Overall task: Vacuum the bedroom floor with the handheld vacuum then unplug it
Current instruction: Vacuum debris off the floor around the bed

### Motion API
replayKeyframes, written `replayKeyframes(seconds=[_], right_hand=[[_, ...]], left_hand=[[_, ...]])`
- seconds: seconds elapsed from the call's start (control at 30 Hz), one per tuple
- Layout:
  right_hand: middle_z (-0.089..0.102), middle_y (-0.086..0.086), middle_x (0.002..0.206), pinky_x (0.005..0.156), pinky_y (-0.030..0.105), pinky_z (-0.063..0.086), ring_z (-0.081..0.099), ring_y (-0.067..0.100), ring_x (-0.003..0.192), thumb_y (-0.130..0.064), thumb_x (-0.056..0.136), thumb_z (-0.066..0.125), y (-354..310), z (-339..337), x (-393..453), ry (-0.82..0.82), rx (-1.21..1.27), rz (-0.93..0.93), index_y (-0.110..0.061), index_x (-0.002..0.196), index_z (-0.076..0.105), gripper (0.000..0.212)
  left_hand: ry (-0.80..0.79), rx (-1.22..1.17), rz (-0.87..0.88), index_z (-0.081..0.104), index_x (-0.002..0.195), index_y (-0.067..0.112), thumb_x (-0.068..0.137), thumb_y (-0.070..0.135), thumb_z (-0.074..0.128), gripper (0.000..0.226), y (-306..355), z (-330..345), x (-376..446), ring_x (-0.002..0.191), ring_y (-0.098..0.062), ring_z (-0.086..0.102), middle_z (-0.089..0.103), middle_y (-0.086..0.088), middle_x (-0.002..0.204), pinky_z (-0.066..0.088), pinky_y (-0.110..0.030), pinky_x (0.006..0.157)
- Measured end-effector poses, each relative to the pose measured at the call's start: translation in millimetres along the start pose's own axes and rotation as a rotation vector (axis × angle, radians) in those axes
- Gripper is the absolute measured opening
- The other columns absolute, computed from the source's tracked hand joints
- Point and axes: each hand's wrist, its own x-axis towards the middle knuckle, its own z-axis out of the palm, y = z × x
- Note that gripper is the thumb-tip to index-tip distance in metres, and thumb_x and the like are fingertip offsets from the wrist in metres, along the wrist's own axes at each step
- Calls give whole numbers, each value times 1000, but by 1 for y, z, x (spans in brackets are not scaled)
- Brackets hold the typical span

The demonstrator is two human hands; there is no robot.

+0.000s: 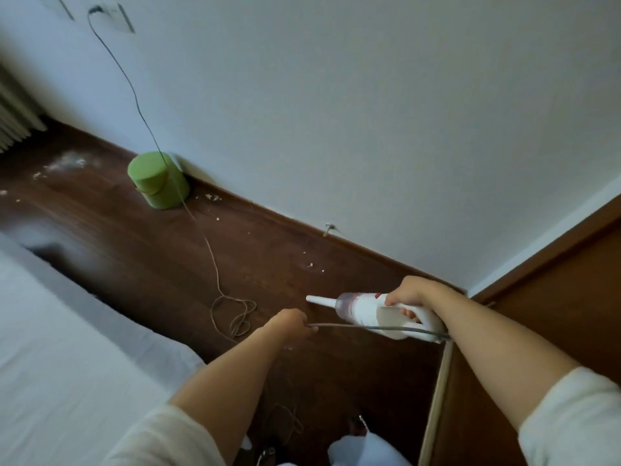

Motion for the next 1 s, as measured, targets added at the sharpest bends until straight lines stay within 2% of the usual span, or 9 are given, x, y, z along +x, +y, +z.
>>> replayKeyframes(seconds=[0.07, 0.13, 0.2, 0.23, 0.37, 0.5, 0.7, 0.83, 1.0], right_hand=[[65, 14, 81, 57, 25, 44, 57, 20, 58, -30, 90, 60, -9, 19, 7, 5, 13, -16, 0, 103, 64, 33], [65, 17, 107, 68, 26, 45, 63, 25, 81, -30, 91, 60, -15, 39, 13, 10, 38, -30, 0, 128, 54, 48], [61, 17, 122, 76, 28, 45, 62, 29, 102, -29, 92, 59, -19, 53, 19, 5, 68, -37, -1, 139, 43, 58], [60, 16, 121, 76, 28, 45, 62, 28, 102, -29, 92, 59, -19, 55, 19, 7, 74, -39, -1, 140, 41, 59], [61, 10, 89, 60, 25, 44, 58, 19, 68, -28, 91, 61, -9, 38, 17, 2, 60, -74, 3, 130, 52, 51], [60, 9, 66, 53, 25, 42, 57, 20, 57, -27, 88, 65, 18, 5, 12, 68, 55, -50, 5, 110, 65, 39], [64, 13, 88, 49, 23, 42, 58, 20, 60, -25, 92, 58, 68, 2, 10, 175, -41, 11, 1, 125, 55, 42], [68, 14, 107, 51, 22, 43, 61, 23, 74, -26, 91, 55, 85, 16, 8, 113, -132, 36, -8, 129, 53, 43], [65, 12, 95, 53, 23, 46, 60, 22, 70, -21, 87, 56, 84, 9, 8, 106, -121, -54, -4, 123, 57, 40]], left_hand=[[21, 13, -33, 61, 106, 6, 95, 35, 49, 33, -12, -3, -7, 79, -15, 57, 62, -5, 93, 45, -24, 68], [46, 30, -72, 62, 109, 5, 95, 30, 48, 31, -24, -5, -13, 95, -20, 60, 64, -9, 108, 45, -27, 77], [71, 37, -104, 61, 111, 5, 96, 29, 47, 32, -32, -7, -18, 106, -24, 58, 62, -11, 115, 46, -29, 84], [76, 45, -105, 61, 111, 5, 96, 29, 47, 32, -33, -7, -18, 107, -25, 58, 61, -11, 116, 46, -30, 85], [71, 43, -93, 61, 112, 7, 95, 30, 50, 31, -25, -1, -12, 107, -23, 58, 62, -10, 116, 45, -28, 83], [44, 71, -14, 61, 113, 7, 96, 27, 50, 29, 6, 14, 4, 108, -23, 58, 62, -10, 117, 44, -28, 83], [-5, 148, 44, 60, 110, 5, 95, 30, 50, 31, 40, 30, 18, 106, -26, 59, 62, -12, 115, 47, -32, 82], [-12, 173, 48, 60, 107, 4, 94, 31, 52, 31, 41, 40, 20, 105, -27, 59, 62, -13, 114, 46, -33, 80], [-14, 135, 15, 61, 108, 8, 94, 36, 51, 33, 35, 42, 20, 96, -23, 59, 63, -9, 111, 45, -30, 76]])
